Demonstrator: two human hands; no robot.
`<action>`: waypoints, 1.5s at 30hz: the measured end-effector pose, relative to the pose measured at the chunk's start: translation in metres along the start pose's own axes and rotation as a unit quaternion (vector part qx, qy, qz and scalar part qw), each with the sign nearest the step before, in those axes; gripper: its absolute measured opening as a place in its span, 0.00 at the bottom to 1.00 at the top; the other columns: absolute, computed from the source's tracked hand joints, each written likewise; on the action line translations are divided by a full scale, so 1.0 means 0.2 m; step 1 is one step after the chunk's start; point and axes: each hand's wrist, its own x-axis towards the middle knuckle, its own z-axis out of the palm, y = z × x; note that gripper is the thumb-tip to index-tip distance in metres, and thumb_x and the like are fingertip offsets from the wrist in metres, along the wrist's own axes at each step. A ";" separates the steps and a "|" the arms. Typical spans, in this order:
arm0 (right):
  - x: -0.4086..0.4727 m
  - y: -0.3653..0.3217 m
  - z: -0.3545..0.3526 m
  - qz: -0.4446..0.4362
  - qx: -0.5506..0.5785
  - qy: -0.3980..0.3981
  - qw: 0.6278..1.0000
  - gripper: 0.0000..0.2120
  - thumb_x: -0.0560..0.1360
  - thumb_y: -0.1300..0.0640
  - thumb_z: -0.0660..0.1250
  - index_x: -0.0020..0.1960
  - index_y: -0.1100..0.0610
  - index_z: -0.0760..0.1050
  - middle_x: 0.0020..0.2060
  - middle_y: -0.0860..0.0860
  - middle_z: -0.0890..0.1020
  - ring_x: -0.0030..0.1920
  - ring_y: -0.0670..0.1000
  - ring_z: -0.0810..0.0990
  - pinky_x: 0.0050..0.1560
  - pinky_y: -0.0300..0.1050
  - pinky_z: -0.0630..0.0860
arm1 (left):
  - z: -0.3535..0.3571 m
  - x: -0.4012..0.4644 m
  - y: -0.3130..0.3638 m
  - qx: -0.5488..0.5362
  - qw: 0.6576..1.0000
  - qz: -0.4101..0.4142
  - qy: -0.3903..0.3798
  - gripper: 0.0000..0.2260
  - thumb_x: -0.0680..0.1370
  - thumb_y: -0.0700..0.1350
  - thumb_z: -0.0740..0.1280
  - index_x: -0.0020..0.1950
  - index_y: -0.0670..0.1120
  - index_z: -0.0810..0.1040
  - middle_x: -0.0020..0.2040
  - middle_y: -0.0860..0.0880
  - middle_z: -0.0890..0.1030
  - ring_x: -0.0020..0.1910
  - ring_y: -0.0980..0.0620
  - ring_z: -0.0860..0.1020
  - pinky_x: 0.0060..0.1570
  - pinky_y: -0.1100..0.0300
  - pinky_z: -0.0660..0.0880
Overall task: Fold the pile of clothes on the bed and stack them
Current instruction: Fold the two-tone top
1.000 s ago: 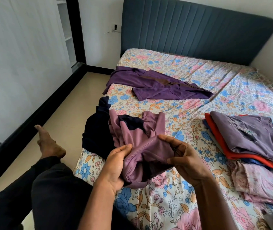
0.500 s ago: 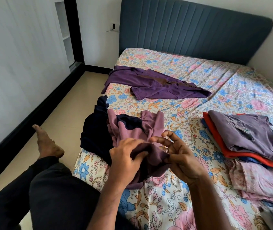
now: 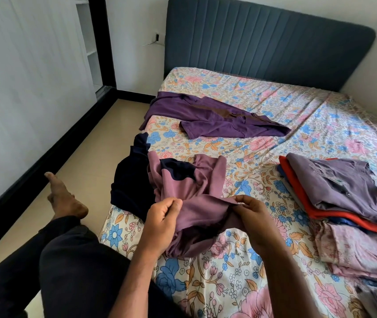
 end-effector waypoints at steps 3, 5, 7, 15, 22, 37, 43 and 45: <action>-0.02 0.00 -0.03 -0.005 -0.016 -0.071 0.997 0.05 0.78 0.69 0.68 0.52 0.66 0.80 0.43 0.63 0.86 0.40 0.55 0.85 0.42 0.46 0.83 | -0.01 0.01 -0.01 -0.067 0.997 -0.018 0.019 0.22 0.82 0.55 0.60 0.40 0.38 0.73 0.36 0.35 0.72 0.36 0.47 0.70 0.39 0.50 0.69; -0.03 0.00 -0.09 0.012 0.053 -0.176 0.983 0.11 0.76 0.67 0.72 0.57 0.69 0.77 0.47 0.64 0.84 0.45 0.57 0.84 0.48 0.47 0.83 | -0.02 0.02 -0.02 -0.106 0.993 -0.032 0.047 0.20 0.82 0.53 0.61 0.41 0.38 0.75 0.40 0.32 0.76 0.40 0.43 0.75 0.45 0.46 0.73; -0.03 0.00 -0.16 0.027 0.143 -0.278 0.950 0.18 0.75 0.66 0.73 0.61 0.73 0.73 0.51 0.66 0.80 0.50 0.60 0.82 0.53 0.51 0.81 | -0.03 0.02 -0.03 -0.133 0.988 -0.054 0.060 0.18 0.82 0.51 0.61 0.43 0.39 0.79 0.44 0.31 0.80 0.44 0.35 0.79 0.51 0.40 0.77; -0.05 0.07 -0.06 0.051 0.172 -0.191 0.965 0.07 0.75 0.60 0.62 0.43 0.64 0.74 0.39 0.60 0.77 0.37 0.53 0.76 0.37 0.41 0.77 | -0.05 -0.02 0.00 0.011 1.000 -0.011 -0.009 0.21 0.69 0.64 0.74 0.56 0.54 0.83 0.52 0.57 0.85 0.57 0.57 0.81 0.58 0.57 0.76; -0.02 0.08 -0.14 -0.006 -0.013 -0.251 0.968 0.34 0.65 0.49 0.83 0.65 0.53 0.73 0.45 0.64 0.79 0.45 0.63 0.80 0.42 0.50 0.78 | -0.09 -0.02 -0.02 0.080 0.994 0.044 -0.067 0.24 0.67 0.53 0.77 0.62 0.52 0.80 0.58 0.59 0.82 0.61 0.56 0.78 0.61 0.65 0.73; -0.02 0.05 -0.15 -0.143 -0.039 -0.114 0.982 0.19 0.69 0.43 0.80 0.52 0.54 0.83 0.37 0.57 0.82 0.38 0.54 0.81 0.40 0.50 0.78 | -0.09 -0.02 -0.02 0.232 0.966 0.102 -0.051 0.09 0.66 0.57 0.76 0.41 0.56 0.81 0.56 0.62 0.76 0.57 0.57 0.74 0.59 0.50 0.70; -0.06 -0.09 -0.06 -0.264 -0.305 -0.170 0.899 0.19 0.66 0.45 0.82 0.53 0.48 0.83 0.54 0.43 0.84 0.58 0.44 0.81 0.53 0.31 0.73 | -0.08 0.00 0.05 0.178 0.972 0.125 -0.093 0.08 0.75 0.51 0.74 0.50 0.48 0.87 0.43 0.59 0.80 0.44 0.56 0.81 0.44 0.64 0.76; -0.07 -0.08 -0.01 -0.262 -0.331 -0.183 0.888 0.16 0.66 0.51 0.83 0.51 0.49 0.85 0.47 0.43 0.85 0.51 0.44 0.83 0.50 0.38 0.78 | -0.08 0.01 0.07 0.204 0.966 0.139 -0.074 0.16 0.77 0.59 0.68 0.52 0.50 0.86 0.44 0.59 0.79 0.47 0.56 0.79 0.47 0.61 0.76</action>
